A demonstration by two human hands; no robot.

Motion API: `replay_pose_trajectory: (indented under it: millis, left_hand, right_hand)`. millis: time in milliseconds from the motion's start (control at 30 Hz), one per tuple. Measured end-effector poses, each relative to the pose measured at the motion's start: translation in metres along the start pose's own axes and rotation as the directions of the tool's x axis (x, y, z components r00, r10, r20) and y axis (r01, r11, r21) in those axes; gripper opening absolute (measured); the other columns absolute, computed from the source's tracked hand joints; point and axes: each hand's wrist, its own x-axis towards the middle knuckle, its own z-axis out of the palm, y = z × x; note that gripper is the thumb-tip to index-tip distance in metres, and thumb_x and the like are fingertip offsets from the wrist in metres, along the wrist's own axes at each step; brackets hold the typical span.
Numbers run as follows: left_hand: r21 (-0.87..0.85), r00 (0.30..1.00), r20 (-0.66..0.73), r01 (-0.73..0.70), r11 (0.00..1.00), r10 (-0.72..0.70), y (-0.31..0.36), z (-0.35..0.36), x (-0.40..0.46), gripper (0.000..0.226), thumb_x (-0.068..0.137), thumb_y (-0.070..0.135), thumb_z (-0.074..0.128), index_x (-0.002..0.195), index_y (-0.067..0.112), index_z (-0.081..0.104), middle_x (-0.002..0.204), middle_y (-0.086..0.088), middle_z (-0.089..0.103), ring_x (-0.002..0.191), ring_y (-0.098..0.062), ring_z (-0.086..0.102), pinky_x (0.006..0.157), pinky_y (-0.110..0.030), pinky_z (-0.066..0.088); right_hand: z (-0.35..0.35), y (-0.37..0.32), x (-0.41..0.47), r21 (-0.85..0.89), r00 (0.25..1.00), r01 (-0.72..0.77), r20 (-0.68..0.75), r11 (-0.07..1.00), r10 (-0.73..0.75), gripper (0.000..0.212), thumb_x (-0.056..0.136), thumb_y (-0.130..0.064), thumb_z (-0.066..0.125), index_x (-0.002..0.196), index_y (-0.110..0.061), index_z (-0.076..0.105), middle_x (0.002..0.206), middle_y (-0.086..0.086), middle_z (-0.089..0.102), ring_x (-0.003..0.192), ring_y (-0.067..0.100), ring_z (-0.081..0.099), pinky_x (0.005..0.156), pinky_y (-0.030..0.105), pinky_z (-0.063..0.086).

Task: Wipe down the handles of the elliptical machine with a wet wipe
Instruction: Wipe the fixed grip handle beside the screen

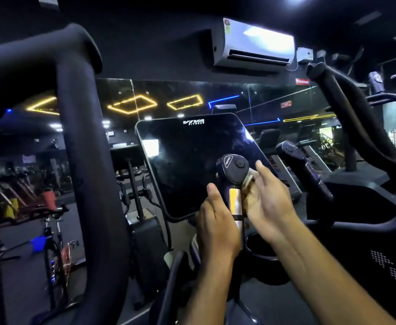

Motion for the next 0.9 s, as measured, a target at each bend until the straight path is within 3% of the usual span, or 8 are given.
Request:
replay_pose_trajectory:
  millis: [67,133,267,400,533,667,800,900]
  left_hand:
    - [0.053,0.995,-0.041,-0.084,0.995,0.086,0.001,-0.001,-0.003,0.049,0.111,0.043,0.024,0.124,0.021,0.066,0.123,0.002,0.07,0.112,-0.01,0.063,0.093,-0.032,0.043]
    - [0.043,0.982,-0.071,-0.171,0.984,0.173,-0.003,-0.001,0.0,0.028,0.112,0.037,0.026,0.11,0.027,0.053,0.098,0.016,0.063,0.083,0.008,0.057,0.074,-0.027,0.04]
    - [-0.039,0.982,-0.039,-0.185,0.982,0.184,-0.013,0.002,0.007,0.031,0.114,0.038,0.025,0.133,0.029,0.047,0.111,0.021,0.057,0.096,0.017,0.054,0.073,-0.001,0.037]
    - [-0.088,0.979,0.008,-0.2,0.976,0.202,-0.011,-0.001,0.005,0.038,0.114,0.033,0.024,0.142,0.025,0.048,0.118,0.018,0.059,0.099,0.023,0.055,0.082,-0.002,0.041]
    - [-0.115,0.981,0.033,-0.185,0.976,0.19,-0.012,0.0,0.004,0.041,0.114,0.037,0.024,0.146,0.03,0.049,0.135,0.007,0.062,0.123,0.001,0.059,0.097,-0.012,0.047]
    - [-0.138,0.976,0.029,-0.208,0.968,0.214,-0.015,-0.001,0.004,0.039,0.114,0.041,0.025,0.143,0.037,0.051,0.148,0.003,0.057,0.135,-0.009,0.054,0.11,-0.024,0.044]
    - [-0.386,0.985,0.11,-0.084,0.919,0.136,-0.025,-0.005,0.001,0.043,0.105,0.052,0.034,0.136,0.033,0.057,0.13,-0.007,0.071,0.12,-0.017,0.068,0.102,-0.034,0.052]
    - [-0.495,0.976,0.192,0.01,0.869,0.098,-0.032,-0.008,-0.004,0.051,0.112,0.046,0.028,0.142,0.015,0.055,0.133,-0.007,0.071,0.129,-0.02,0.064,0.11,-0.037,0.046]
  right_hand:
    - [0.003,0.013,-0.019,-0.063,0.99,0.131,-0.048,0.989,-0.135,0.038,0.109,-0.027,0.037,0.116,-0.006,0.068,0.111,0.009,0.073,0.098,0.015,0.07,0.079,0.025,0.059]
    - [0.001,0.03,-0.035,-0.315,0.966,0.223,-0.056,0.923,-0.252,0.033,0.109,-0.026,0.04,0.119,-0.014,0.069,0.108,-0.001,0.071,0.101,0.011,0.065,0.093,0.029,0.052]
    - [-0.016,0.058,-0.064,-0.698,0.903,0.284,-0.036,0.657,-0.428,0.04,0.108,-0.015,0.042,0.144,-0.032,0.045,0.133,-0.032,0.053,0.125,-0.021,0.046,0.105,0.005,0.034]
    - [-0.028,0.064,-0.073,-0.742,0.905,0.284,-0.002,0.607,-0.426,0.042,0.108,-0.011,0.041,0.15,-0.017,0.043,0.151,-0.014,0.046,0.136,-0.014,0.039,0.111,0.008,0.031]
    - [-0.016,0.05,-0.038,-0.76,0.889,0.315,0.026,0.569,-0.457,0.046,0.111,-0.017,0.036,0.157,-0.015,0.035,0.158,-0.008,0.041,0.143,-0.006,0.036,0.121,0.027,0.031]
    - [-0.016,0.06,-0.041,-0.804,0.83,0.423,0.16,0.417,-0.534,0.052,0.11,-0.018,0.035,0.159,-0.01,0.02,0.167,-0.002,0.02,0.152,0.0,0.019,0.125,0.026,0.019]
    - [-0.035,0.077,-0.066,-0.812,0.776,0.555,0.425,0.182,-0.466,0.059,0.107,-0.022,0.035,0.159,-0.004,0.013,0.17,0.007,0.004,0.158,0.019,0.002,0.128,0.039,0.01]
    - [-0.041,0.065,-0.058,-0.795,0.718,0.6,0.582,-0.085,-0.381,0.067,0.104,-0.03,0.039,0.158,0.002,0.016,0.169,0.014,0.006,0.157,0.027,0.001,0.127,0.046,0.011]
